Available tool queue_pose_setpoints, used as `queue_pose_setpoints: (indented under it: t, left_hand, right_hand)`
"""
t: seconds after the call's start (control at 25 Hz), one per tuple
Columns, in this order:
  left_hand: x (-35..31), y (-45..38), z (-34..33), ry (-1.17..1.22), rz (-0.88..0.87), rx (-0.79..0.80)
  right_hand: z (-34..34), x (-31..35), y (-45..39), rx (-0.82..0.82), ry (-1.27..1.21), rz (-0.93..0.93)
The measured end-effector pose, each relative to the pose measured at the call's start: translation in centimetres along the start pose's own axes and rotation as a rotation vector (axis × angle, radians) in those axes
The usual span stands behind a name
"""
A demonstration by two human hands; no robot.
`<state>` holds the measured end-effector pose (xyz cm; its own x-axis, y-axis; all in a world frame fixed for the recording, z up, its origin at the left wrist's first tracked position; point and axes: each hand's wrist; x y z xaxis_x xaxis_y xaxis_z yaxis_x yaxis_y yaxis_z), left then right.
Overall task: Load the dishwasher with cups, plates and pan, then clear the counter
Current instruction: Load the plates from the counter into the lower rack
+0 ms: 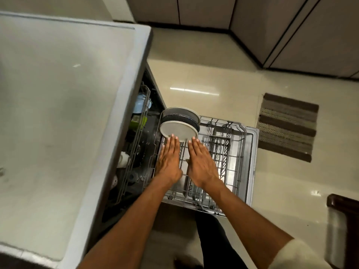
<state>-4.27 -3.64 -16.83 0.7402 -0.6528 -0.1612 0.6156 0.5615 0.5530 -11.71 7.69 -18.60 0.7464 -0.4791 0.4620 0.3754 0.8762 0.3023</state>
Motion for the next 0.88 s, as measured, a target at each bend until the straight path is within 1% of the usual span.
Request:
queue_pose_setpoints:
  t: [0.08,0.16,0.28,0.4,0.48,0.56,0.68,0.88]
  left_hand:
    - [0.5,4.2,1.6,0.047,-0.032,-0.057]
    - [1.4,9.4,3.6,0.059,-0.068,-0.163]
    - [4.3,18.1,6.2,0.077,-0.079,-0.353]
    - [8.1,24.8,7.8,0.13,-0.065,-0.469]
    - [10.9,30.1,8.6,0.184,-0.017,-0.549]
    - [13.9,35.4,9.0,0.238,0.049,-0.62]
    - [18.7,42.5,8.6,0.279,0.163,-0.74]
    - [27.8,51.4,6.1,0.356,0.382,-0.856]
  right_hand:
    - [1.1,2.7,2.8,-0.045,0.022,0.001]
    - [2.7,6.3,6.0,-0.101,0.039,0.031]
    - [5.1,12.8,10.7,-0.173,0.08,0.139]
    - [6.7,18.8,14.3,-0.26,0.113,0.259]
    - [7.2,23.3,16.6,-0.318,0.155,0.366]
    - [7.0,28.2,18.5,-0.337,0.171,0.465]
    - [6.0,35.8,20.6,-0.336,0.178,0.624]
    - [2.3,47.6,23.6,-0.284,0.209,0.873]
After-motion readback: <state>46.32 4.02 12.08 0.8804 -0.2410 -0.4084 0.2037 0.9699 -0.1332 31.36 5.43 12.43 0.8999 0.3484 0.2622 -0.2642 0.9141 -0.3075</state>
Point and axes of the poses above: each hand's wrist, its own y-axis away from the middle knuckle, its own z-axis out of the back of the hand, x = y × z, and after that the axes turned 11 degrees about z, right-handed
